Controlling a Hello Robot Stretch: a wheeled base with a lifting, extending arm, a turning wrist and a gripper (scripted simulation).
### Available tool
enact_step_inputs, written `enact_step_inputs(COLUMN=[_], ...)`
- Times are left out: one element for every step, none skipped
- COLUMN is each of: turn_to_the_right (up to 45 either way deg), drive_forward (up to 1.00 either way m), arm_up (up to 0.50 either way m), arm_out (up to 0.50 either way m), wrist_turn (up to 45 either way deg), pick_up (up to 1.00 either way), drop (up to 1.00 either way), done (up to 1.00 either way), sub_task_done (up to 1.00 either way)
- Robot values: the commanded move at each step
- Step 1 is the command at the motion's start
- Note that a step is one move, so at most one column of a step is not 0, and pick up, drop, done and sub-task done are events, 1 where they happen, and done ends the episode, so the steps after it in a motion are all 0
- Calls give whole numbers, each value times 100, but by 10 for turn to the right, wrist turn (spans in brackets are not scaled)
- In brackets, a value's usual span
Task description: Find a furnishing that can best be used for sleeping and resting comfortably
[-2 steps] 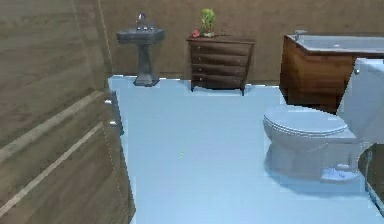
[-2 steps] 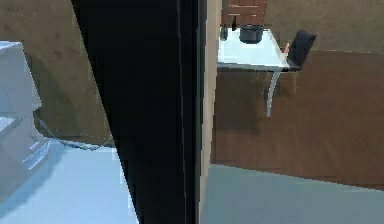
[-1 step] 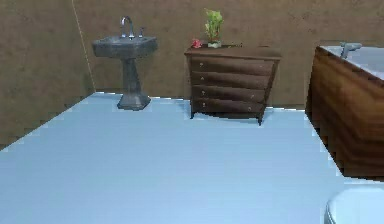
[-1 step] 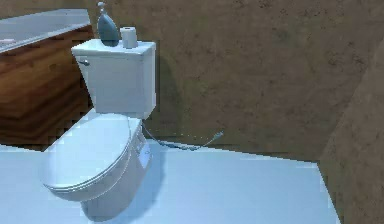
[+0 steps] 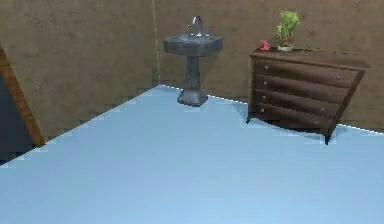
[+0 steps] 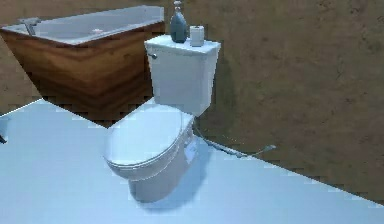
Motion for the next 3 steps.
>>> enact_step_inputs(turn_to_the_right=[0,-120,0], drive_forward=[15,0,30], arm_up=[0,0,0], arm_out=[0,0,0], wrist_turn=[0,0,0], pick_up=[0,0,0], drop=[0,0,0], done=[0,0,0], sub_task_done=[0,0,0])
